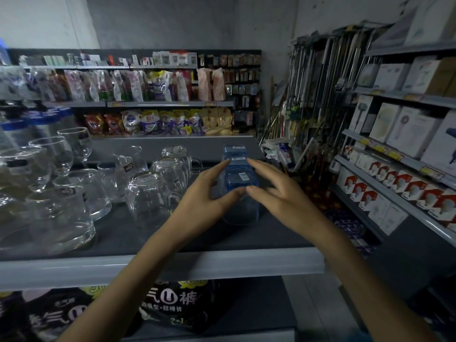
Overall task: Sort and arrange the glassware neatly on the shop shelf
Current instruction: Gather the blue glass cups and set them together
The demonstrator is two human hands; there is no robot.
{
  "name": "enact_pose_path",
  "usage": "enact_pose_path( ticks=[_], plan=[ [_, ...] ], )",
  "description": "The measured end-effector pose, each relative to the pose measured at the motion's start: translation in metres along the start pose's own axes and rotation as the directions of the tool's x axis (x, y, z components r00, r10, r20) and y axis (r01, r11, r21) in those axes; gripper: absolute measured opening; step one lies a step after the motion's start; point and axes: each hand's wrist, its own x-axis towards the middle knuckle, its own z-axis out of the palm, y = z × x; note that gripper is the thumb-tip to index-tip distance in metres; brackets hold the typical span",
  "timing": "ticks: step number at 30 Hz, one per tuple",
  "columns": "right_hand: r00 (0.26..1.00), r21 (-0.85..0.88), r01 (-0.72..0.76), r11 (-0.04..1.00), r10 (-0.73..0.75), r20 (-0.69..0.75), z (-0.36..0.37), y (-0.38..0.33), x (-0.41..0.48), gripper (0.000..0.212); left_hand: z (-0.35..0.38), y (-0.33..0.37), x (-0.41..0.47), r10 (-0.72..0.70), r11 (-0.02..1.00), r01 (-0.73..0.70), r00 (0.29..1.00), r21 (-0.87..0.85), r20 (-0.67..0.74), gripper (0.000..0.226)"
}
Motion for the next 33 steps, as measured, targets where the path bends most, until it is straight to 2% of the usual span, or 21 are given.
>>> enact_pose_path(
  ticks=[4, 6, 11, 15, 19, 25, 33],
  plan=[
    [0.996, -0.053, -0.039, 0.998, 0.043, 0.072, -0.002, 0.006, 0.011, 0.069, -0.002, -0.001, 0.009, 0.002, 0.994, -0.007, 0.999, 0.106, 0.051, 0.07],
    [0.995, -0.038, -0.037, 0.999, 0.041, 0.086, -0.003, 0.01, 0.012, 0.07, -0.004, -0.002, 0.011, 0.002, 0.997, -0.006, 0.998, 0.074, 0.058, 0.074],
    [0.998, -0.104, 0.004, 0.995, 0.003, 0.066, -0.003, 0.012, 0.013, 0.064, 0.0, -0.002, 0.008, 0.045, 0.995, -0.048, 0.999, 0.089, 0.031, 0.064],
    [0.998, -0.121, 0.028, 0.992, -0.022, 0.05, -0.005, 0.01, 0.006, 0.064, -0.001, -0.002, 0.006, 0.093, 0.977, -0.091, 0.996, 0.192, -0.001, 0.068],
    [0.994, -0.145, 0.099, 0.985, -0.104, -0.033, -0.005, 0.012, -0.006, 0.06, -0.002, -0.003, -0.002, 0.187, 0.941, -0.177, 0.982, 0.288, -0.007, 0.066],
    [0.988, -0.18, 0.121, 0.976, -0.136, -0.072, 0.002, 0.012, -0.01, 0.06, 0.0, -0.002, -0.006, 0.169, 0.967, -0.159, 0.985, 0.201, -0.032, 0.057],
    [0.987, -0.178, 0.114, 0.977, -0.132, -0.09, 0.003, 0.008, -0.015, 0.066, -0.002, -0.004, -0.007, 0.083, 0.992, -0.078, 0.995, 0.098, -0.048, 0.068]
  ],
)
